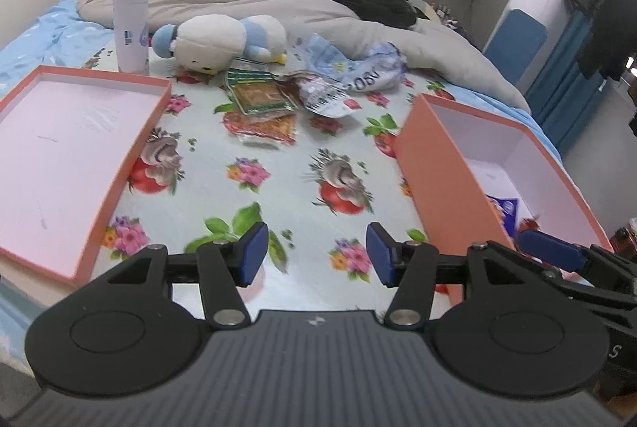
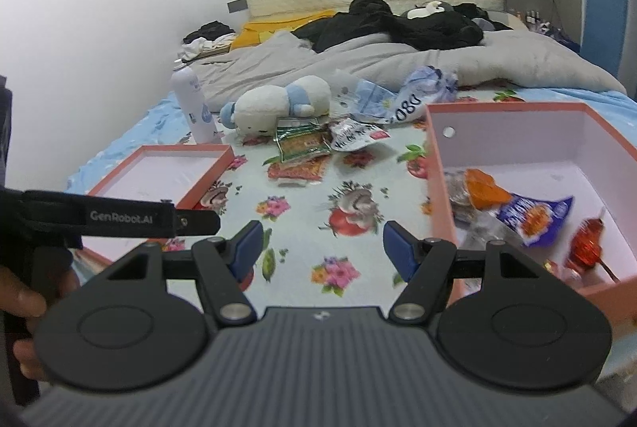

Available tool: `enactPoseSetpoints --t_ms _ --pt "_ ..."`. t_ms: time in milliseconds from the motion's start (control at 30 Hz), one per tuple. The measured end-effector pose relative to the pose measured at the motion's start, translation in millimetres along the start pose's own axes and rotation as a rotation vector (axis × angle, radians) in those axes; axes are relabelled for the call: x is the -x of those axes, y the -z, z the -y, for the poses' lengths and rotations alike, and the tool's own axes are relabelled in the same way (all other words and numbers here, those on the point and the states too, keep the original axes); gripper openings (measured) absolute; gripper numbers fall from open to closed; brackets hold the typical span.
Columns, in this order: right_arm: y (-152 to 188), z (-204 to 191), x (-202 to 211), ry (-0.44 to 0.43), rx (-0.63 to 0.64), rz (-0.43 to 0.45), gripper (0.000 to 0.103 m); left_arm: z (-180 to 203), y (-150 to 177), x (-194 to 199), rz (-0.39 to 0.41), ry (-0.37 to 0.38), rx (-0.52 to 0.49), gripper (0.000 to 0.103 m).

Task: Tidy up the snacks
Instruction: 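Withdraw both tools from the box toward the remaining snacks, then grasp the green-label bag with the left tool while the right grasps the white printed bag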

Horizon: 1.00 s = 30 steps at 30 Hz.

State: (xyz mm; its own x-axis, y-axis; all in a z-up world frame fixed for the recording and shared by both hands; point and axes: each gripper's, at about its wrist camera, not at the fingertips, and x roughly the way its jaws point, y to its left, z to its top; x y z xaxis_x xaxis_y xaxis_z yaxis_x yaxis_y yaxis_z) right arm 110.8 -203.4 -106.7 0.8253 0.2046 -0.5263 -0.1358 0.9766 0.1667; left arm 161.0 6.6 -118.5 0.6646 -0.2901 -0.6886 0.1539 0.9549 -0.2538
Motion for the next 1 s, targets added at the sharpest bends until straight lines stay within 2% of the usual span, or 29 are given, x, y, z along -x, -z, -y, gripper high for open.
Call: enactPoseSetpoints --t_ms 200,433,733,867,1000 --pt "-13 -9 -50 -0.005 0.02 -0.018 0.068 -28 -22 -32 0.01 -0.029 0.029 0.062" --pt "-31 1 -116 0.043 -0.026 -0.02 0.068 -62 -57 -86 0.007 -0.037 0.073 0.064" --pt "-44 39 -200 0.047 -0.244 -0.007 0.068 -91 -108 -176 -0.007 -0.008 0.093 0.064" --pt "-49 58 -234 0.05 -0.347 -0.006 0.065 -92 -120 -221 -0.024 0.0 0.052 0.074" --pt "-52 71 -263 0.045 -0.447 -0.005 0.063 -89 -131 -259 -0.018 -0.017 -0.008 0.077"
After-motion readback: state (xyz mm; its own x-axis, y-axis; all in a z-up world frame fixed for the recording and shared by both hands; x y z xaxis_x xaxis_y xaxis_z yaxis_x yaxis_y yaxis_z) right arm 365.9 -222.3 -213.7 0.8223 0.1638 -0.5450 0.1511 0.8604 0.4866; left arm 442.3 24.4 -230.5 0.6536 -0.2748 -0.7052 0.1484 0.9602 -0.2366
